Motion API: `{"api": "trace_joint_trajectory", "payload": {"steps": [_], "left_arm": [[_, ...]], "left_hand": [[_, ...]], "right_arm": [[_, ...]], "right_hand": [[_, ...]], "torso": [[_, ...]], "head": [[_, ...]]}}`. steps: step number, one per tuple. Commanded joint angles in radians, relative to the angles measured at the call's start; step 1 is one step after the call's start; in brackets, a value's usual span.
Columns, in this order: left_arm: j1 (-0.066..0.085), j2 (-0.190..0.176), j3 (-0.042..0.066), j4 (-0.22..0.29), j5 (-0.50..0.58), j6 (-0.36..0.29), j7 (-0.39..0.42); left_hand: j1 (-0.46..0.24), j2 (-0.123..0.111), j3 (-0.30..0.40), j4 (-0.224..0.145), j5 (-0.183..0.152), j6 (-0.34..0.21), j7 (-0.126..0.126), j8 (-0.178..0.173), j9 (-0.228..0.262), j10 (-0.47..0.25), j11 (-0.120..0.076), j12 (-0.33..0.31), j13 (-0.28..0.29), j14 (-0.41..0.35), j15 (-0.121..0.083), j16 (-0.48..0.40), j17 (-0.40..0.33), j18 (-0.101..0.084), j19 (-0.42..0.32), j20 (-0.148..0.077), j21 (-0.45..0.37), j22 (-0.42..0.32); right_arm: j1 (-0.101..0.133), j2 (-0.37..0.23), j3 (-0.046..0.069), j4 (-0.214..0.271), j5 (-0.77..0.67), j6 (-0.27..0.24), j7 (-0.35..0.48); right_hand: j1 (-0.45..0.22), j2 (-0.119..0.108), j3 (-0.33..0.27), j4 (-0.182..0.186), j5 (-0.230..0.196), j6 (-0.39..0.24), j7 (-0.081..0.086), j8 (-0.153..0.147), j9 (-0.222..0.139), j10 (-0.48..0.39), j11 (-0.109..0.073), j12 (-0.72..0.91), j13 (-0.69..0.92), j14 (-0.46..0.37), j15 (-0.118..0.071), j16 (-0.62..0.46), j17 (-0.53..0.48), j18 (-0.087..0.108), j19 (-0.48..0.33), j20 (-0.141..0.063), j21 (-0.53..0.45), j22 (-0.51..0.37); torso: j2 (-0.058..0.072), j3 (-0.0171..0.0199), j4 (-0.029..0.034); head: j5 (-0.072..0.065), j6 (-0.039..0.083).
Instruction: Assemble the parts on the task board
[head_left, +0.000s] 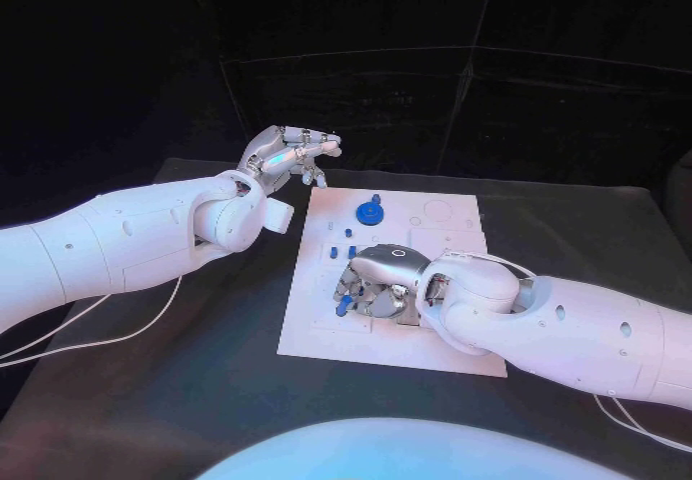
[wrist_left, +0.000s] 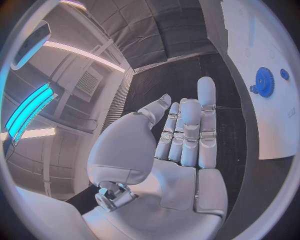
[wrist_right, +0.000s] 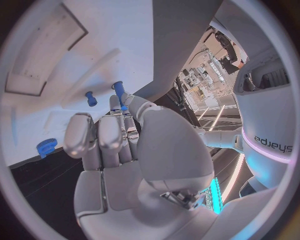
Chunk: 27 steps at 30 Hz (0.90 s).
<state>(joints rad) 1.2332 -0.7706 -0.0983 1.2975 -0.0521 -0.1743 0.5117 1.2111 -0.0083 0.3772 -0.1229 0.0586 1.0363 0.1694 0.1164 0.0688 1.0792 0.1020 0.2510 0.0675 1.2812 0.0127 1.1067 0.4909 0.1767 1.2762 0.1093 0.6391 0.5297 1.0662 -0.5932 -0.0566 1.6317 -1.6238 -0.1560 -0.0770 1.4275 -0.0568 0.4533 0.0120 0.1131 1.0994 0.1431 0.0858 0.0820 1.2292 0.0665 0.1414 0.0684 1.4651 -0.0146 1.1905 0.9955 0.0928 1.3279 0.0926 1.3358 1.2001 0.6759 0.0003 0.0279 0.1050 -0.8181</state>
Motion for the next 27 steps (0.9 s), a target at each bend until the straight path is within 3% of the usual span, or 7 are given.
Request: {"api": "trace_joint_trajectory", "payload": {"steps": [1, 11, 14, 18, 24, 27], "left_arm": [[0.001, 0.001, 0.000, -0.001, 0.003, 0.014, 0.001], [0.001, 0.001, 0.000, -0.002, 0.003, 0.014, 0.000], [0.001, 0.001, 0.000, -0.002, 0.003, 0.014, 0.000], [0.001, 0.001, 0.000, -0.002, 0.003, 0.015, 0.000], [0.001, 0.001, 0.000, -0.002, 0.003, 0.015, 0.000], [0.001, 0.001, 0.000, -0.003, 0.003, 0.015, -0.001]], "left_hand": [[0.005, 0.006, 0.002, -0.002, 0.002, 0.001, 0.006, 0.005, -0.001, -0.009, 0.001, 0.002, -0.001, -0.009, 0.001, -0.004, -0.001, 0.006, -0.006, 0.001, -0.004, -0.001], [0.005, 0.006, 0.002, -0.002, 0.002, 0.001, 0.006, 0.005, -0.001, -0.009, 0.001, 0.002, -0.001, -0.009, 0.001, -0.004, -0.001, 0.006, -0.006, 0.001, -0.004, -0.001], [0.005, 0.006, 0.002, -0.002, 0.002, 0.001, 0.006, 0.005, -0.001, -0.009, 0.001, 0.002, -0.001, -0.009, 0.001, -0.004, -0.001, 0.006, -0.006, 0.001, -0.004, -0.001], [0.005, 0.006, 0.002, -0.002, 0.002, 0.001, 0.006, 0.005, -0.001, -0.009, 0.001, 0.002, -0.001, -0.009, 0.001, -0.004, -0.001, 0.006, -0.006, 0.001, -0.004, -0.001], [0.005, 0.006, 0.002, -0.002, 0.002, 0.001, 0.006, 0.005, -0.001, -0.009, 0.001, 0.002, -0.001, -0.009, 0.001, -0.004, -0.001, 0.006, -0.006, 0.001, -0.004, -0.001], [0.005, 0.006, 0.002, -0.002, 0.002, 0.001, 0.006, 0.005, -0.001, -0.009, 0.001, 0.002, -0.001, -0.009, 0.001, -0.004, -0.001, 0.006, -0.006, 0.001, -0.004, -0.001]], "right_arm": [[0.001, 0.001, 0.000, 0.000, -0.043, 0.011, -0.018], [0.000, 0.011, 0.000, 0.001, -0.078, 0.032, -0.037], [0.000, 0.018, -0.005, 0.001, -0.093, 0.041, -0.046], [-0.001, 0.024, -0.015, 0.001, -0.108, 0.047, -0.059], [-0.001, 0.028, -0.020, 0.001, -0.115, 0.041, -0.058], [-0.001, 0.029, -0.021, 0.002, -0.116, 0.026, -0.060]], "right_hand": [[-0.003, -0.002, 0.005, 0.000, 0.007, 0.001, 0.006, 0.003, 0.002, -0.001, 0.006, -0.003, 0.000, 0.018, 0.005, 0.004, -0.001, -0.007, -0.003, 0.005, 0.003, -0.001], [-0.009, -0.011, 0.003, -0.004, 0.009, 0.003, 0.006, 0.002, 0.002, 0.003, 0.006, -0.008, 0.001, 0.017, 0.005, 0.004, -0.003, -0.007, -0.004, 0.006, 0.002, -0.002], [-0.019, -0.017, 0.000, -0.002, 0.010, 0.000, 0.008, -0.002, 0.000, 0.003, 0.008, -0.013, 0.001, 0.016, 0.006, 0.004, -0.004, -0.006, -0.007, 0.007, 0.001, -0.005], [-0.039, -0.029, -0.009, 0.005, 0.017, -0.011, 0.012, -0.011, -0.003, -0.013, 0.014, -0.029, -0.002, 0.014, 0.011, 0.002, -0.009, -0.005, -0.013, 0.010, -0.003, -0.011], [-0.067, -0.050, -0.025, 0.016, 0.031, -0.034, 0.018, -0.023, -0.009, -0.039, 0.022, -0.050, -0.003, 0.012, 0.018, 0.002, -0.013, -0.004, -0.017, 0.016, -0.007, -0.015], [-0.085, -0.066, -0.043, 0.025, 0.035, -0.080, 0.018, -0.027, -0.017, -0.055, 0.025, -0.059, -0.002, 0.010, 0.022, 0.002, -0.015, -0.003, -0.021, 0.020, -0.009, -0.018]], "torso": [[0.000, -0.0001, 0.0011], [0.000, -0.0008, 0.0003], [0.000, -0.0006, 0.0002], [0.000, -0.0006, 0.0005], [0.000, -0.0007, 0.0003], [0.000, -0.0004, -0.0005]], "head": [[-0.001, -0.001], [0.000, -0.003], [0.000, -0.003], [0.000, -0.003], [0.000, -0.003], [0.001, -0.003]]}}
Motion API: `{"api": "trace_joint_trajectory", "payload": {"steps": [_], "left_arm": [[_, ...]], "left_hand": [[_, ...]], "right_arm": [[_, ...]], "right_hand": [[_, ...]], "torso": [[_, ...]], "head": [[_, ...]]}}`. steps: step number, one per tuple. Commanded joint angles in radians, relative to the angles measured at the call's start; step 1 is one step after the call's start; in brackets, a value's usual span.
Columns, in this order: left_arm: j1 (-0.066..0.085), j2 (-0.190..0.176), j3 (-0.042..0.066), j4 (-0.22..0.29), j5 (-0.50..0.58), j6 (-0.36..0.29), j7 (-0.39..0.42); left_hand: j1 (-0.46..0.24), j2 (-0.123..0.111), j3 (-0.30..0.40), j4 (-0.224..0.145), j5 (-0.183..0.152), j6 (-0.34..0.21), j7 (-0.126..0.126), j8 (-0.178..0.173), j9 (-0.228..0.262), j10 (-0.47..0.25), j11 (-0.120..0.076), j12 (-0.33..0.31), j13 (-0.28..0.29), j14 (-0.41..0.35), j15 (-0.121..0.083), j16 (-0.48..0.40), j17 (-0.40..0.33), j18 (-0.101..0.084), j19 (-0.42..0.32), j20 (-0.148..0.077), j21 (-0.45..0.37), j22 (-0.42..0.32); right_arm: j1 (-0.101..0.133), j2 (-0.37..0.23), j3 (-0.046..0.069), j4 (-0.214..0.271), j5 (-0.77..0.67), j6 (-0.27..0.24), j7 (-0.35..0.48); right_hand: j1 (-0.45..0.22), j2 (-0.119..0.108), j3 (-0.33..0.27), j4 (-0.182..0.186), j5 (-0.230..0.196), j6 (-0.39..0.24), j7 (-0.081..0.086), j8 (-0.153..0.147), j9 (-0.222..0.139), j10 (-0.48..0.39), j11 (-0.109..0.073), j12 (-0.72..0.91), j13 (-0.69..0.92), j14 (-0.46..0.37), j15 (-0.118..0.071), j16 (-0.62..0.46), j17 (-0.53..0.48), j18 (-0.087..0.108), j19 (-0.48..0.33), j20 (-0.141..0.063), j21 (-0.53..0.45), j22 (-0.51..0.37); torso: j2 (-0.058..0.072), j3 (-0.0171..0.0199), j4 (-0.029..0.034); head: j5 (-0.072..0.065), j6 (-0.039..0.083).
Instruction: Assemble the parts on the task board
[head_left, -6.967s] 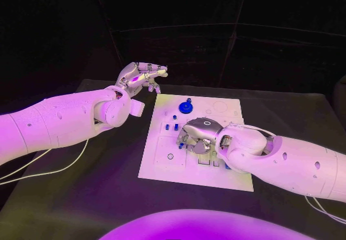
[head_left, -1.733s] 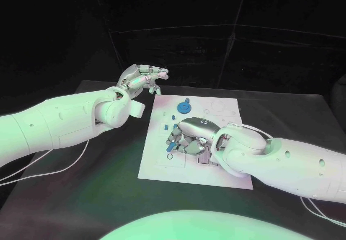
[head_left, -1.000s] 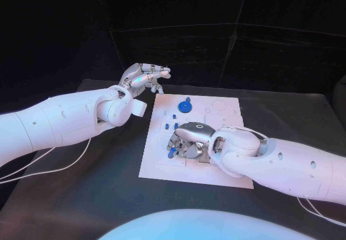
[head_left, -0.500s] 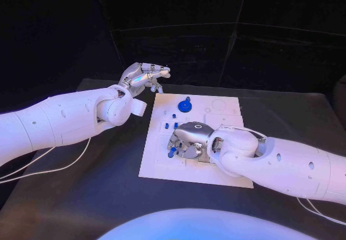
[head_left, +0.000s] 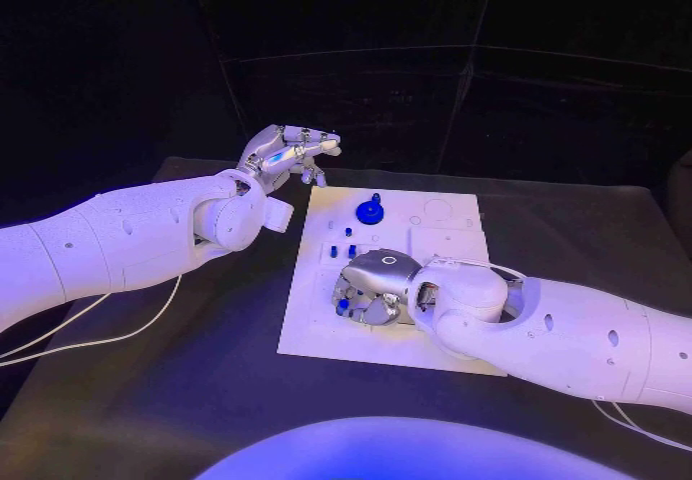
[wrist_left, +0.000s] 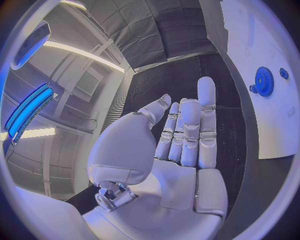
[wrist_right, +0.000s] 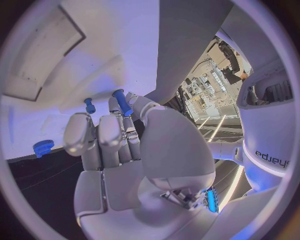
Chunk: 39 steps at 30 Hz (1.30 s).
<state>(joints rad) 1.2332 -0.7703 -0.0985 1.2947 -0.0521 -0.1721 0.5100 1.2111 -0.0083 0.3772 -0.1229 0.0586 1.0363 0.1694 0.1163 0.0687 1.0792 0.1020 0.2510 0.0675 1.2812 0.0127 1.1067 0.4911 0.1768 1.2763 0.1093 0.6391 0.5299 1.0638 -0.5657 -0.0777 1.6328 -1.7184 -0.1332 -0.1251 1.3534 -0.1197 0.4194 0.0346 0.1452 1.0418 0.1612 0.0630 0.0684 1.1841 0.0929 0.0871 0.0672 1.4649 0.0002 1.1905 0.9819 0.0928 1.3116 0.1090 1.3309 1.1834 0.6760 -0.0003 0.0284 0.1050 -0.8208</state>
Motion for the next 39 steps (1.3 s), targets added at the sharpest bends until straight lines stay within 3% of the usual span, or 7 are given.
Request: {"api": "trace_joint_trajectory", "payload": {"steps": [1, 8, 16, 24, 28, 33, 39], "left_arm": [[0.001, 0.001, 0.001, 0.000, 0.003, 0.013, 0.000], [0.001, 0.001, 0.001, -0.001, 0.003, 0.019, 0.000], [0.001, 0.002, 0.000, -0.004, 0.003, 0.023, -0.001], [0.000, 0.001, 0.000, -0.005, 0.003, 0.024, -0.002], [0.000, -0.001, -0.001, -0.004, 0.003, 0.023, -0.003], [0.000, -0.004, -0.003, -0.002, 0.003, 0.022, -0.002], [0.000, -0.001, -0.005, -0.002, 0.003, 0.023, -0.002]], "left_hand": [[0.005, 0.006, 0.002, -0.002, 0.002, 0.001, 0.005, 0.006, -0.001, -0.009, 0.001, 0.002, -0.001, -0.009, 0.001, -0.004, -0.001, 0.006, -0.006, 0.001, -0.004, -0.001], [0.004, 0.007, 0.001, -0.002, 0.002, 0.000, 0.006, 0.006, -0.001, -0.010, 0.001, 0.003, -0.001, -0.010, 0.001, -0.004, -0.002, 0.006, -0.006, 0.001, -0.005, -0.002], [0.003, 0.005, 0.000, -0.002, 0.002, -0.002, 0.006, 0.005, -0.001, -0.012, 0.002, 0.003, -0.001, -0.011, 0.001, -0.004, -0.004, 0.006, -0.006, 0.002, -0.006, -0.003], [0.003, 0.005, 0.000, -0.002, 0.002, -0.002, 0.006, 0.005, -0.001, -0.012, 0.002, 0.003, -0.001, -0.011, 0.001, -0.004, -0.004, 0.006, -0.006, 0.002, -0.006, -0.003], [0.003, 0.005, 0.000, -0.002, 0.002, -0.002, 0.006, 0.005, -0.001, -0.012, 0.002, 0.003, -0.001, -0.011, 0.001, -0.004, -0.004, 0.006, -0.006, 0.002, -0.006, -0.003], [0.003, 0.005, -0.001, -0.002, 0.002, -0.002, 0.007, 0.006, -0.001, -0.012, 0.002, 0.003, -0.001, -0.012, 0.001, -0.005, -0.005, 0.005, -0.006, 0.002, -0.007, -0.003], [0.003, 0.005, -0.001, -0.002, 0.002, -0.002, 0.007, 0.006, -0.001, -0.012, 0.002, 0.003, -0.001, -0.012, 0.001, -0.005, -0.005, 0.005, -0.006, 0.002, -0.007, -0.003]], "right_arm": [[0.001, 0.002, 0.000, 0.000, -0.022, -0.005, -0.014], [0.001, -0.001, -0.001, 0.003, -0.030, -0.072, -0.026], [0.000, -0.027, -0.001, 0.030, -0.028, -0.213, 0.001], [0.010, -0.152, 0.001, 0.113, 0.089, -0.273, -0.005], [0.033, -0.262, 0.000, 0.151, 0.294, -0.262, -0.059], [0.041, -0.379, 0.000, 0.195, 0.405, -0.262, -0.116], [0.044, -0.483, -0.001, 0.236, 0.448, -0.243, -0.206]], "right_hand": [[-0.015, -0.007, -0.015, 0.004, 0.003, -0.042, 0.000, -0.004, -0.005, -0.014, 0.000, -0.006, -0.001, 0.010, 0.008, 0.002, -0.002, -0.002, -0.005, 0.005, -0.005, -0.003], [-0.025, -0.022, -0.075, 0.015, 0.005, -0.160, 0.002, -0.002, -0.004, -0.073, 0.003, -0.011, 0.000, 0.003, 0.011, -0.006, -0.021, 0.004, -0.025, 0.009, -0.026, -0.031], [-0.024, -0.023, -0.220, 0.039, 0.048, -0.336, -0.029, -0.003, -0.005, -0.180, 0.015, 0.025, 0.003, -0.022, 0.021, -0.039, -0.072, 0.023, -0.089, 0.018, -0.094, -0.121], [0.008, 0.007, -0.312, 0.059, 0.058, -0.227, -0.002, 0.018, 0.010, -0.177, 0.005, 0.111, 0.011, -0.016, 0.014, -0.033, -0.073, 0.022, -0.079, 0.014, -0.094, -0.118], [-0.029, 0.019, -0.356, 0.104, 0.061, -0.125, 0.006, 0.065, 0.029, -0.018, -0.006, 0.223, 0.048, 0.007, 0.005, 0.012, -0.014, 0.006, -0.023, 0.006, -0.042, -0.045], [-0.065, 0.008, -0.426, 0.157, 0.090, -0.070, -0.030, 0.105, 0.039, 0.119, -0.046, 0.402, 0.159, 0.029, -0.029, 0.074, 0.068, -0.012, 0.039, -0.024, 0.022, 0.043], [-0.065, 0.030, -0.520, 0.246, 0.119, -0.067, -0.042, 0.160, 0.046, 0.071, -0.057, 0.795, 0.562, 0.046, -0.037, 0.169, 0.199, -0.034, 0.097, -0.035, 0.093, 0.146]], "torso": [[0.000, 0.0001, -0.0010], [-0.001, 0.0000, -0.0008], [-0.001, 0.0016, -0.0008], [-0.003, -0.0024, 0.0007], [-0.003, -0.0009, -0.0051], [-0.006, -0.0011, -0.0144], [-0.011, -0.0001, -0.0254]], "head": [[0.001, 0.000], [-0.001, 0.003], [-0.004, 0.008], [-0.033, 0.023], [-0.062, 0.037], [-0.097, 0.045], [-0.123, 0.050]]}}
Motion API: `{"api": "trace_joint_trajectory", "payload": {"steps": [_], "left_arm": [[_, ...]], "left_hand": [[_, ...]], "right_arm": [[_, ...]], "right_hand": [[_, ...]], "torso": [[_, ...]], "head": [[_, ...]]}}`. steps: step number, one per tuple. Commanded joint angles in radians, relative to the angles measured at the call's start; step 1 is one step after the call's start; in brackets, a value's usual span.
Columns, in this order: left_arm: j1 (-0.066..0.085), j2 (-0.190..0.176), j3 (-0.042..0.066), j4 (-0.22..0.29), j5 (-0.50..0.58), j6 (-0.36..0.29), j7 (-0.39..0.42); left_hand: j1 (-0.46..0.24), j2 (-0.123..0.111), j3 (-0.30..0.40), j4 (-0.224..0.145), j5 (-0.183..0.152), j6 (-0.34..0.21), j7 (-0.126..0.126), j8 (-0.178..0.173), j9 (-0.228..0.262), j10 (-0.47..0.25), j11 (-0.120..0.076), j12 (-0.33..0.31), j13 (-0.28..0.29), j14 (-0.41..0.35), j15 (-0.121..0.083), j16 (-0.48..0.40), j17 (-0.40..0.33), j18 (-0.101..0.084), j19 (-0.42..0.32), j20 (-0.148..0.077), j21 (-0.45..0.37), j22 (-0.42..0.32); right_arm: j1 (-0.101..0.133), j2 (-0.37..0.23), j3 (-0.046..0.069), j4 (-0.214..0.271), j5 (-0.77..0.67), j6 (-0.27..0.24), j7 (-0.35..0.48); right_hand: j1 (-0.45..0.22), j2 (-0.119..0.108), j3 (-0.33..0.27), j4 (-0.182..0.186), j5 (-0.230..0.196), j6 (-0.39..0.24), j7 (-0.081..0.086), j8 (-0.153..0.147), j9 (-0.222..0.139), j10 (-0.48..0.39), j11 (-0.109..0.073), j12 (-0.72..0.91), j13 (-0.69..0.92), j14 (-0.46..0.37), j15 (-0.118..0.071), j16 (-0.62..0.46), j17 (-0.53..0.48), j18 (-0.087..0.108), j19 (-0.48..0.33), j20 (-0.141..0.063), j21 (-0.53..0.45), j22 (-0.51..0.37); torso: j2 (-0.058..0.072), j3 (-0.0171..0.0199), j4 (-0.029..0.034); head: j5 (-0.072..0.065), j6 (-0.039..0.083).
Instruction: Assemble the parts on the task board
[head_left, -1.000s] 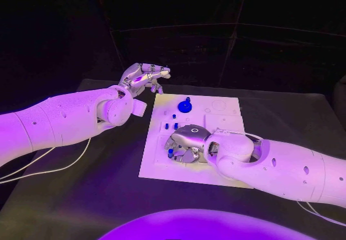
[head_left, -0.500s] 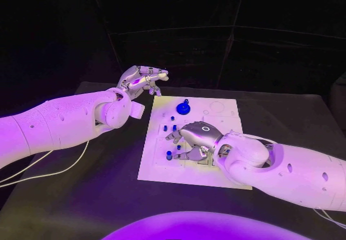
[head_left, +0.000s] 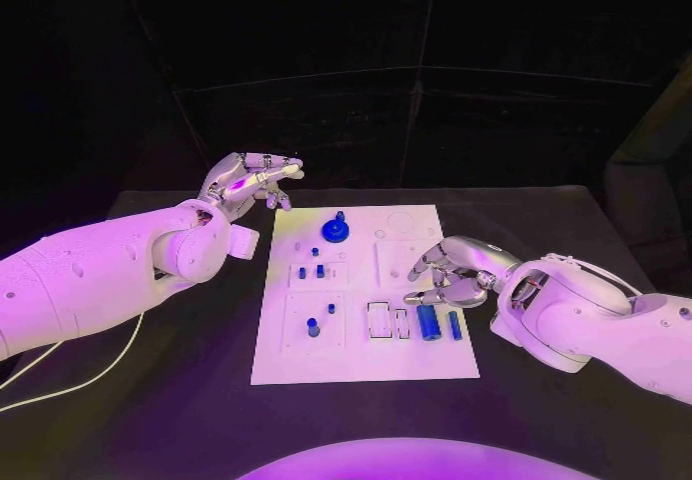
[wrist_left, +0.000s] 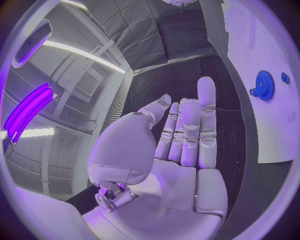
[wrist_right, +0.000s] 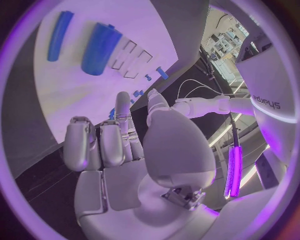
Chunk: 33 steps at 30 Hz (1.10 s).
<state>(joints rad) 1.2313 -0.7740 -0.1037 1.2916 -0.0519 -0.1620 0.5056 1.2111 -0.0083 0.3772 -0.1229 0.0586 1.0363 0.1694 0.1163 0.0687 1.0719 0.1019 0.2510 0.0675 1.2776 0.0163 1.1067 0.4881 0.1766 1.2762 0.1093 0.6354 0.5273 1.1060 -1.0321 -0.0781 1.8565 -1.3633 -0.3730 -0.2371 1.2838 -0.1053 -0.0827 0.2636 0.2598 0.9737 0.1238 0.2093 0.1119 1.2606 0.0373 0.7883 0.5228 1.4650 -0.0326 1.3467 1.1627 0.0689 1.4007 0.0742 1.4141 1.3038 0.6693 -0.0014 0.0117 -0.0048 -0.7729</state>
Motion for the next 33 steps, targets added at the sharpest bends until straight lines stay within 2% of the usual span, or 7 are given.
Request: {"api": "trace_joint_trajectory", "payload": {"steps": [1, 6, 9, 12, 17, 25, 33], "left_arm": [[0.002, 0.003, -0.001, 0.001, 0.002, 0.013, 0.002], [0.002, 0.006, -0.006, 0.002, 0.002, 0.015, 0.002], [0.002, 0.005, -0.007, 0.003, 0.002, 0.015, 0.002], [0.002, 0.002, -0.008, 0.004, 0.002, 0.014, 0.003], [0.002, -0.001, -0.008, 0.005, 0.002, 0.013, 0.003], [0.002, -0.004, -0.009, 0.007, 0.002, 0.014, 0.003], [0.002, -0.007, -0.009, 0.008, 0.002, 0.017, 0.000]], "left_hand": [[0.003, 0.005, -0.001, -0.002, 0.002, -0.002, 0.007, 0.006, -0.001, -0.005, 0.002, 0.003, -0.001, -0.008, -0.002, -0.005, -0.002, 0.006, -0.006, 0.002, -0.003, -0.001], [0.003, 0.005, -0.001, -0.002, 0.002, -0.002, 0.007, 0.006, -0.001, -0.005, 0.002, 0.003, -0.001, -0.008, -0.002, -0.005, -0.002, 0.006, -0.006, 0.002, -0.003, -0.001], [0.003, 0.005, -0.001, -0.002, 0.002, -0.002, 0.007, 0.006, -0.001, -0.005, 0.002, 0.003, -0.001, -0.008, -0.002, -0.005, -0.002, 0.006, -0.006, 0.002, -0.003, -0.001], [0.002, 0.005, -0.001, -0.001, 0.002, -0.002, 0.007, 0.006, -0.001, -0.005, 0.002, 0.004, -0.001, -0.008, -0.002, -0.005, -0.002, 0.006, -0.006, 0.002, -0.004, -0.001], [0.002, 0.005, -0.001, -0.001, 0.002, -0.002, 0.007, 0.006, -0.001, -0.005, 0.002, 0.004, -0.001, -0.008, -0.002, -0.005, -0.002, 0.006, -0.006, 0.002, -0.004, -0.001], [0.002, 0.005, -0.001, -0.001, 0.002, -0.002, 0.007, 0.006, -0.001, -0.005, 0.002, 0.004, -0.001, -0.008, -0.002, -0.005, -0.002, 0.006, -0.006, 0.002, -0.004, -0.001], [0.001, 0.006, -0.002, 0.000, 0.002, -0.002, 0.007, 0.007, -0.001, -0.005, 0.002, 0.005, -0.001, -0.008, -0.002, -0.004, -0.001, 0.005, -0.006, 0.002, -0.005, -0.002]], "right_arm": [[0.002, -0.024, 0.000, 0.014, 0.090, 0.001, -0.105], [0.001, -0.054, -0.001, 0.019, 0.030, 0.050, -0.189], [-0.002, -0.059, -0.002, 0.019, -0.010, 0.080, -0.232], [-0.008, -0.059, -0.002, 0.021, -0.058, 0.108, -0.267], [-0.019, -0.047, -0.002, 0.019, -0.098, 0.129, -0.288], [-0.035, -0.012, -0.003, 0.008, -0.138, 0.156, -0.299], [-0.043, 0.013, -0.003, -0.004, -0.164, 0.193, -0.306]], "right_hand": [[0.008, 0.023, -0.034, 0.021, 0.006, -0.004, -0.004, 0.027, 0.003, -0.011, -0.002, 0.159, 0.186, 0.045, -0.004, 0.018, 0.023, -0.012, 0.010, 0.000, 0.014, 0.032], [0.000, 0.037, -0.071, 0.025, 0.000, -0.005, -0.008, 0.066, 0.009, 0.006, -0.003, 0.286, 0.346, 0.044, -0.004, 0.028, 0.038, -0.016, 0.022, 0.000, 0.029, 0.055], [-0.034, 0.043, -0.091, 0.029, -0.001, -0.005, -0.010, 0.085, 0.013, 0.019, -0.005, 0.326, 0.400, 0.046, -0.006, 0.037, 0.053, -0.017, 0.024, 0.000, 0.032, 0.060], [-0.065, 0.037, -0.106, 0.031, -0.007, -0.009, -0.011, 0.100, 0.015, 0.013, -0.005, 0.336, 0.416, 0.047, -0.006, 0.042, 0.062, -0.017, 0.024, -0.001, 0.032, 0.060], [-0.108, 0.026, -0.112, 0.031, -0.028, -0.014, -0.012, 0.118, 0.017, 0.015, -0.005, 0.353, 0.444, 0.047, -0.006, 0.045, 0.067, -0.017, 0.024, -0.001, 0.032, 0.061], [-0.117, 0.029, -0.106, 0.031, -0.028, -0.011, -0.015, 0.132, 0.020, 0.031, -0.007, 0.381, 0.484, 0.050, -0.007, 0.054, 0.083, -0.019, 0.028, -0.001, 0.036, 0.069], [-0.110, 0.043, -0.097, 0.029, 0.019, -0.015, -0.018, 0.155, 0.023, 0.043, -0.010, 0.407, 0.523, 0.052, -0.010, 0.063, 0.099, -0.022, 0.035, -0.003, 0.043, 0.079]], "torso": [[-0.005, 0.0012, -0.0095], [-0.003, 0.0005, -0.0071], [-0.003, 0.0003, -0.0059], [-0.003, -0.0004, -0.0058], [-0.003, -0.0007, -0.0080], [-0.002, -0.0006, -0.0067], [-0.002, -0.0014, -0.0071]], "head": [[-0.017, 0.003], [-0.032, 0.007], [-0.033, 0.007], [-0.033, 0.006], [-0.033, 0.005], [-0.034, 0.003], [-0.034, -0.001]]}}
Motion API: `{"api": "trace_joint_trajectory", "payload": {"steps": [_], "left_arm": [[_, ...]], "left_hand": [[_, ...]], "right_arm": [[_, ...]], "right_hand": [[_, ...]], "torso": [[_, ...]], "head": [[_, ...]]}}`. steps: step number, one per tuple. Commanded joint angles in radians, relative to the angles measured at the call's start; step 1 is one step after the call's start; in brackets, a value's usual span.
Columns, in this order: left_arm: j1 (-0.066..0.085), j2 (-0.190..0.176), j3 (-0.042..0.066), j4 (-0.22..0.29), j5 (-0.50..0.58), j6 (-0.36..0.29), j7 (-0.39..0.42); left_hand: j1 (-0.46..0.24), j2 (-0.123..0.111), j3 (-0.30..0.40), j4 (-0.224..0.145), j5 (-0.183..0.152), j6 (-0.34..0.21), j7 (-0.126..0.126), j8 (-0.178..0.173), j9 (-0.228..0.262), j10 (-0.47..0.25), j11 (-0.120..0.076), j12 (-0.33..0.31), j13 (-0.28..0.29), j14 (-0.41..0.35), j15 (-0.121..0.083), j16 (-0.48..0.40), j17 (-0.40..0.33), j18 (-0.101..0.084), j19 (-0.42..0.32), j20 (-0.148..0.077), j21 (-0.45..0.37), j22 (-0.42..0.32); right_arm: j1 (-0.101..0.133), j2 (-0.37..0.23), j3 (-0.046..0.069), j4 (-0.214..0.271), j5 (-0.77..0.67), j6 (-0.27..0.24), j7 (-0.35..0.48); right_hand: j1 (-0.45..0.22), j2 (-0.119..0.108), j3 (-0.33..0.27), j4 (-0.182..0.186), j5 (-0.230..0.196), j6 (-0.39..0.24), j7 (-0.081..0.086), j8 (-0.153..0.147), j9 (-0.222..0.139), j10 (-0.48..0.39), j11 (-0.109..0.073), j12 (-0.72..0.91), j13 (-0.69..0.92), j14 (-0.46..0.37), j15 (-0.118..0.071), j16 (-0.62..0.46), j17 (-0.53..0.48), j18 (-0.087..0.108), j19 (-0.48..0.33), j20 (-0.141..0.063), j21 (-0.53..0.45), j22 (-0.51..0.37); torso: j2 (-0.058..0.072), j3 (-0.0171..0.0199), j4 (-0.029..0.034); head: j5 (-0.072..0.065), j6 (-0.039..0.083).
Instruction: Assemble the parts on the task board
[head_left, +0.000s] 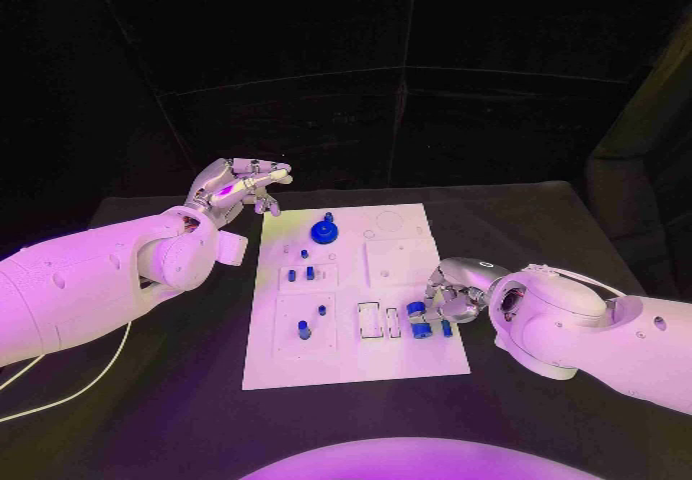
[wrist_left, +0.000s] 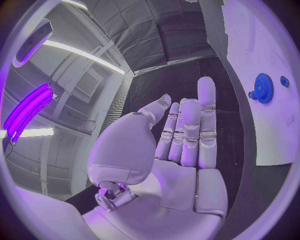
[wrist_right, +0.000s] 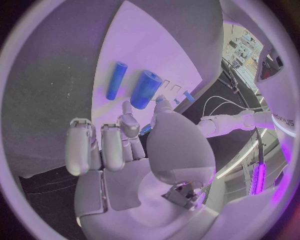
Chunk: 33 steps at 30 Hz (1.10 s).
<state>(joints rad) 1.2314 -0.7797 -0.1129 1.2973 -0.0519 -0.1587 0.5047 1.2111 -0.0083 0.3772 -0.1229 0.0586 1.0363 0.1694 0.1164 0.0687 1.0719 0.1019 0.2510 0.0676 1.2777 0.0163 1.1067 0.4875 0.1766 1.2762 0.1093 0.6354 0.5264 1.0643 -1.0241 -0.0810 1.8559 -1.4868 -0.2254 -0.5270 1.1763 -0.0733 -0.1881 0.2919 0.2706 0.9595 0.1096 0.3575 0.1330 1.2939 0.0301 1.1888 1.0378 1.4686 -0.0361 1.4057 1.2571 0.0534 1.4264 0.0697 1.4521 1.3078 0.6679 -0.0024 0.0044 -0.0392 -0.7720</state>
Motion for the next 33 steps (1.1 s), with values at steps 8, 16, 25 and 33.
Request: {"api": "trace_joint_trajectory", "payload": {"steps": [8, 16, 25, 33], "left_arm": [[0.001, -0.003, 0.000, 0.003, 0.002, 0.015, 0.000], [0.001, -0.004, 0.000, 0.003, 0.002, 0.015, -0.002], [0.001, -0.005, 0.000, 0.004, 0.002, 0.019, -0.005], [0.001, -0.005, 0.000, 0.002, 0.002, 0.021, -0.006]], "left_hand": [[0.000, 0.006, -0.002, 0.000, 0.002, -0.002, 0.007, 0.007, -0.001, -0.005, 0.002, 0.005, -0.001, -0.008, -0.002, -0.004, 0.000, 0.006, -0.006, 0.002, -0.005, -0.001], [0.000, 0.006, -0.002, 0.000, 0.002, -0.002, 0.007, 0.007, -0.001, -0.005, 0.002, 0.005, -0.001, -0.008, -0.002, -0.004, 0.000, 0.006, -0.006, 0.002, -0.005, -0.001], [-0.004, 0.005, -0.005, 0.003, 0.002, -0.003, 0.007, 0.007, -0.001, -0.006, 0.003, 0.006, -0.001, -0.009, -0.001, -0.004, -0.001, 0.005, -0.006, 0.003, -0.007, -0.002], [-0.004, 0.005, -0.005, 0.003, 0.002, -0.003, 0.007, 0.007, -0.001, -0.006, 0.003, 0.006, -0.001, -0.009, -0.001, -0.004, -0.001, 0.005, -0.006, 0.003, -0.007, -0.002]], "right_arm": [[-0.008, 0.020, 0.000, -0.018, -0.062, 0.082, -0.031], [-0.023, 0.034, 0.000, -0.025, -0.080, 0.097, -0.042], [-0.029, 0.037, 0.000, -0.019, -0.089, 0.048, -0.039], [-0.030, 0.015, 0.000, 0.023, -0.073, -0.089, -0.021]], "right_hand": [[0.004, 0.020, 0.009, 0.000, 0.025, 0.002, -0.006, 0.020, 0.004, 0.017, -0.005, 0.020, 0.029, 0.050, -0.008, 0.010, 0.015, -0.007, 0.013, 0.000, 0.008, 0.081], [0.030, 0.036, 0.013, -0.004, 0.035, 0.004, -0.009, 0.035, 0.007, 0.017, -0.008, 0.023, 0.038, 0.050, -0.010, 0.013, 0.018, -0.008, 0.015, -0.002, 0.010, 0.084], [0.077, 0.069, 0.019, -0.008, 0.072, 0.005, -0.013, 0.056, 0.009, 0.020, -0.011, 0.024, 0.049, 0.051, -0.013, 0.015, 0.024, -0.009, 0.019, -0.005, 0.014, 0.091], [0.090, 0.086, 0.015, -0.004, 0.103, 0.016, -0.018, 0.071, 0.011, 0.035, -0.016, 0.035, 0.069, 0.052, -0.016, 0.020, 0.032, -0.013, 0.029, -0.008, 0.022, 0.104]], "torso": [[0.000, 0.0002, 0.0006], [0.000, -0.0010, 0.0020], [-0.001, -0.0015, 0.0017], [-0.001, -0.0011, 0.0019]], "head": [[0.000, -0.007], [0.000, -0.008], [0.003, -0.009], [0.005, -0.008]]}}
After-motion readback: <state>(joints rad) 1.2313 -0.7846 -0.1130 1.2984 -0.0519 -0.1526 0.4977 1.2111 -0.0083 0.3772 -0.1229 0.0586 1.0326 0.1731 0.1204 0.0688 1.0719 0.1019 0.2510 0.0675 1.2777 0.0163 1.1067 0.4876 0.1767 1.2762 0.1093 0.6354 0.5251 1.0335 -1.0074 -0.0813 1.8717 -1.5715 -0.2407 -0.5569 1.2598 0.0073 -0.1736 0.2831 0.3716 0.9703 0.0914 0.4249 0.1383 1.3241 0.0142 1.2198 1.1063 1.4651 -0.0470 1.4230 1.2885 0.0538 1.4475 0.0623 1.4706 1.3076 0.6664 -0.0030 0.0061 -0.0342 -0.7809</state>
